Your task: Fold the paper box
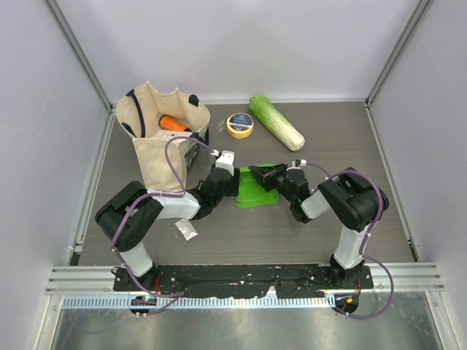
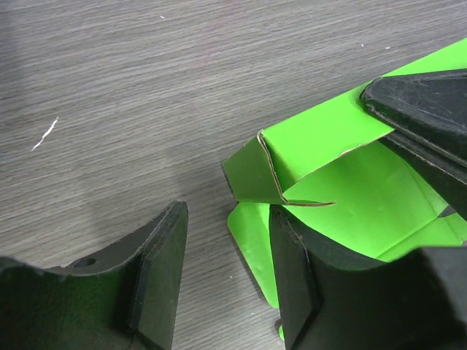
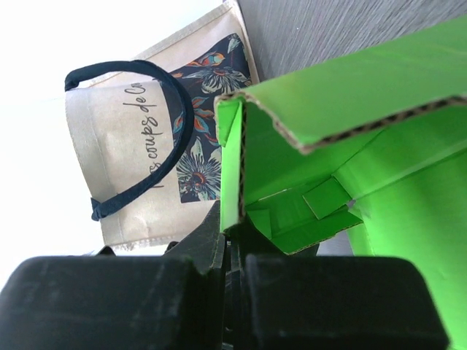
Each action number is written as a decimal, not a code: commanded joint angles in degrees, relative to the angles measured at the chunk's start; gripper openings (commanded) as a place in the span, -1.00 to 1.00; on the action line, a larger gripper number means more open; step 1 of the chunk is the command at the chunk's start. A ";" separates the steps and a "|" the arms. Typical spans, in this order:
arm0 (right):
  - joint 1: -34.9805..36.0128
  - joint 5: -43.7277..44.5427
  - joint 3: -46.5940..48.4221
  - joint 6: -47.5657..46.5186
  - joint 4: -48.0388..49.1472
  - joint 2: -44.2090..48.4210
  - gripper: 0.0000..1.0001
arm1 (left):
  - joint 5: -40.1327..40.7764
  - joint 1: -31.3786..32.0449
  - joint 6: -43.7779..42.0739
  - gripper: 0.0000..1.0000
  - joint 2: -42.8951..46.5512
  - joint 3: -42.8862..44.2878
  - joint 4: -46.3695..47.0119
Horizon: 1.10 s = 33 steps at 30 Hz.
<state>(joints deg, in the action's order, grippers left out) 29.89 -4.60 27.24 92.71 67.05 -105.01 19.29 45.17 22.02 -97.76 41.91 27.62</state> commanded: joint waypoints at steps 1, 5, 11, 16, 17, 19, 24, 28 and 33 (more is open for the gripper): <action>0.35 -0.67 1.58 2.04 -6.04 -0.72 -0.98 | 3.83 0.01 -0.93 0.06 0.20 1.51 6.04; 0.35 -0.67 3.25 2.56 -10.09 -0.11 -0.98 | 4.44 0.01 -1.28 0.09 -1.38 3.17 6.40; 0.35 -1.29 3.87 4.76 -11.24 -0.89 -0.98 | 5.41 0.01 -0.49 -0.01 -2.18 4.41 7.01; 0.35 -1.29 4.04 5.38 -11.15 -0.81 -0.98 | 5.58 0.01 -0.05 0.04 -2.53 4.49 7.63; 0.35 -1.20 3.96 5.38 -11.23 -0.72 -0.99 | 6.11 0.01 -0.05 -0.01 -2.62 4.58 7.54; 0.35 -1.29 3.96 5.38 -11.24 -0.37 -0.98 | 6.72 0.01 -0.22 -0.17 -3.32 5.02 7.36; 0.52 -1.20 3.96 5.82 -11.41 0.60 -0.98 | 10.58 0.10 -1.28 -0.43 -5.69 7.48 4.91; 0.78 -0.85 3.78 6.78 -11.68 1.39 -0.98 | 17.76 0.71 -1.37 -0.65 -7.27 9.59 1.14; 2.80 0.20 4.04 8.37 -10.71 1.56 -0.98 | 33.42 1.41 7.73 -1.00 -12.98 19.95 -21.20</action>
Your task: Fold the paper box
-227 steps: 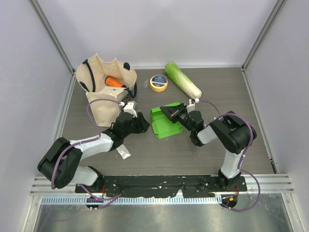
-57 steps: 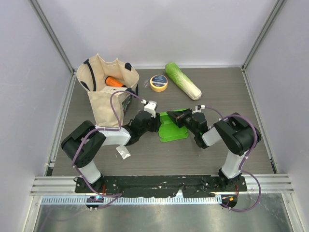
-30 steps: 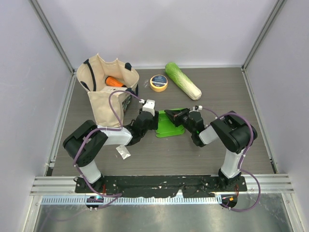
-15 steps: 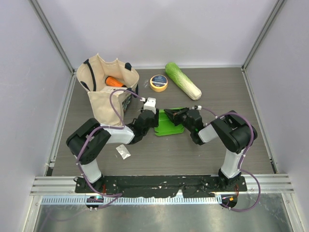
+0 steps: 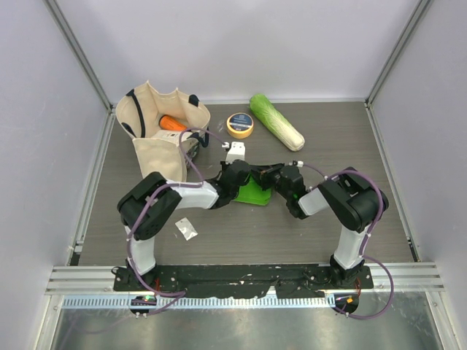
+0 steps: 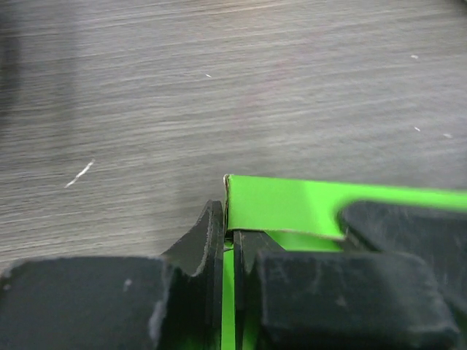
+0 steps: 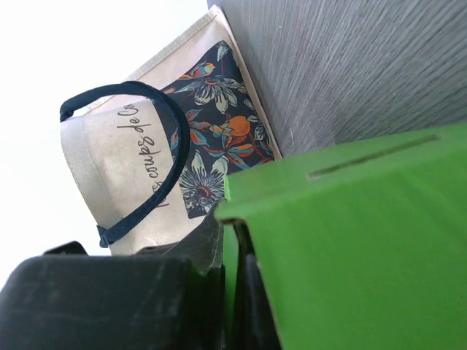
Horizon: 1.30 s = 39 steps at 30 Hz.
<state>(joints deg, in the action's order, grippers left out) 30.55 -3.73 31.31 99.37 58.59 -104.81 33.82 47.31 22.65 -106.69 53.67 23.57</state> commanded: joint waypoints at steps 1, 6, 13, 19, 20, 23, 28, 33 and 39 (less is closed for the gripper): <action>2.50 -0.23 -0.11 1.70 -2.34 1.54 -0.98 | 21.69 -0.73 8.97 -1.00 -4.92 9.51 -20.20; 4.87 3.20 -0.55 1.35 -3.92 3.21 -0.98 | 23.48 -0.38 12.41 -1.00 -5.02 9.00 -23.13; 1.73 -2.06 0.76 -6.71 -6.79 5.76 -0.25 | 14.09 -0.03 3.72 -1.00 1.91 -1.63 -5.56; -3.38 -13.12 1.45 -33.41 -28.16 19.61 0.27 | 10.48 -0.11 3.01 -1.00 5.70 -4.10 -6.70; -3.65 -14.19 3.04 -38.07 -33.14 21.39 0.29 | 10.13 -0.03 3.10 -1.00 6.23 -4.80 -6.70; -3.65 -13.43 9.11 -58.02 -54.23 28.40 0.29 | 9.16 -0.02 2.92 -1.00 8.07 -5.50 -7.92; -3.39 -4.80 20.25 -69.40 -73.33 32.05 0.26 | 7.57 -0.11 2.39 -1.00 10.63 -7.26 -8.10; -0.49 3.01 29.32 -68.44 -77.22 23.80 0.02 | 8.01 -0.02 2.31 -1.00 11.07 -7.70 -8.02; 3.64 7.50 33.37 -64.22 -77.56 18.87 -0.01 | 8.89 -0.02 1.78 -1.00 11.07 -8.23 -7.14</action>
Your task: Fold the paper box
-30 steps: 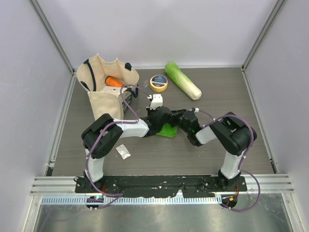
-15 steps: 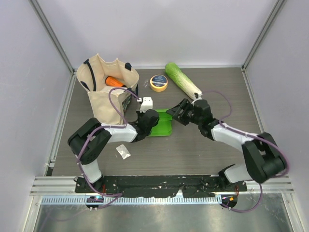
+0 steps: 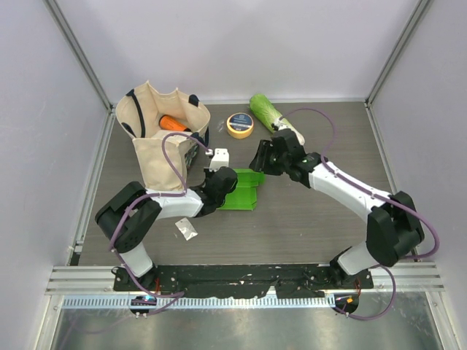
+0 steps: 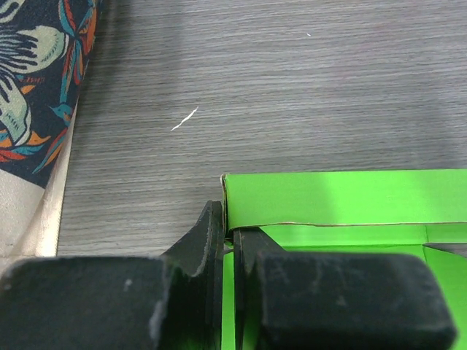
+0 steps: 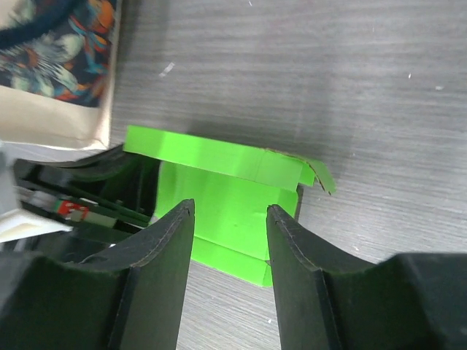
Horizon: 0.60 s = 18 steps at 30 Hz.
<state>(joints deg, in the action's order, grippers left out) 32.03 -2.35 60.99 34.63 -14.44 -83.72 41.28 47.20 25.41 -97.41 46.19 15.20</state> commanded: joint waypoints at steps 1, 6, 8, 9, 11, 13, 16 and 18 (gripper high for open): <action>2.25 6.39 3.78 0.87 -4.72 -3.45 -0.02 | 1.44 0.09 -0.98 -1.00 1.87 -0.76 1.32; 2.16 7.36 1.76 2.37 -0.78 -3.90 -0.01 | 1.70 0.08 -0.98 -1.00 2.22 -1.37 2.46; 2.25 6.57 2.37 2.19 -0.50 -4.95 -0.02 | 1.35 0.00 -0.97 -1.00 2.22 -1.46 2.81; 2.25 6.57 2.46 2.19 -0.07 -4.96 -0.02 | 1.35 0.08 -1.15 -1.00 2.22 -1.37 2.90; 2.16 6.57 2.03 2.28 0.72 -4.70 -0.01 | 1.53 0.00 -1.24 -1.00 2.22 -1.28 2.82; 2.25 6.74 1.68 2.37 1.51 -4.35 0.00 | 1.53 0.09 -1.41 -1.00 2.39 -1.46 2.82; 1.54 4.55 1.24 3.85 2.39 -5.13 0.01 | 1.70 0.09 -1.50 -1.00 2.83 -1.81 3.25; 1.45 1.66 0.10 5.44 5.45 -5.31 0.01 | 1.70 0.00 -1.59 -1.00 2.84 -1.81 3.26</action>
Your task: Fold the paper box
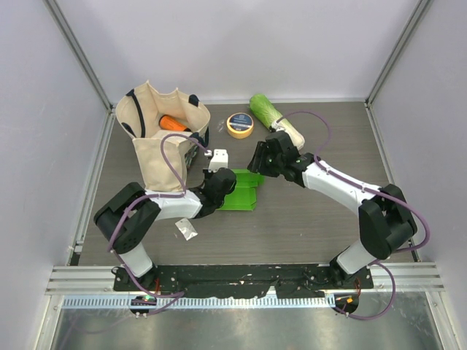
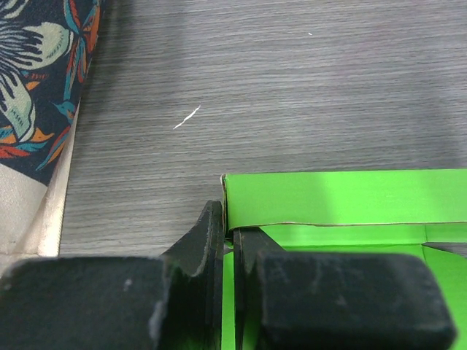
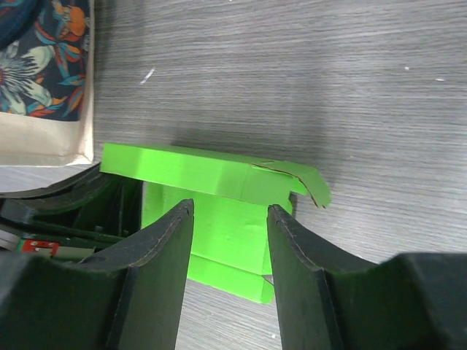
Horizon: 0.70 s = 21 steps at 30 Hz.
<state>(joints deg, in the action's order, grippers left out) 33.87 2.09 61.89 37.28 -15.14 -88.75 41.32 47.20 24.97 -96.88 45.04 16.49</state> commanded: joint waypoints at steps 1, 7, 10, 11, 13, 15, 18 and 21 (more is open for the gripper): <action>-0.73 -4.10 -2.20 5.06 7.39 -0.28 0.00 | 1.66 0.08 -1.07 -1.00 2.40 -0.65 1.97; -1.00 -4.81 -3.62 7.28 9.69 -2.03 0.00 | 1.57 0.00 -1.07 -1.00 2.66 -1.00 2.14; -0.91 -5.42 -4.31 7.90 10.74 -2.57 -0.01 | 1.57 0.00 -1.15 -1.00 2.75 -0.92 2.05; -1.08 -5.78 -4.75 8.86 11.61 -2.48 -0.01 | 1.57 0.00 -1.15 -1.00 2.75 -1.00 2.14; -1.26 -6.56 -6.34 10.27 14.42 -2.13 -0.01 | 1.40 0.08 -1.15 -1.00 2.92 -1.09 2.23; -1.96 -7.27 -8.09 12.98 17.74 -2.04 -0.01 | 1.31 0.08 -1.07 -1.00 2.84 -1.09 2.23; -3.80 -10.17 -12.21 18.24 25.40 -1.60 -0.01 | 1.22 0.09 -0.98 -1.00 2.84 -1.18 2.32; -5.82 -13.15 -15.99 23.26 33.22 -1.60 -0.03 | 1.13 0.09 -1.07 -1.00 2.93 -1.35 2.32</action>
<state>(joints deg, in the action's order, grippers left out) 30.70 -7.11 50.02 51.99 4.49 -91.39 41.30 47.20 24.77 -96.18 44.29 16.73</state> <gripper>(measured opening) 0.491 0.066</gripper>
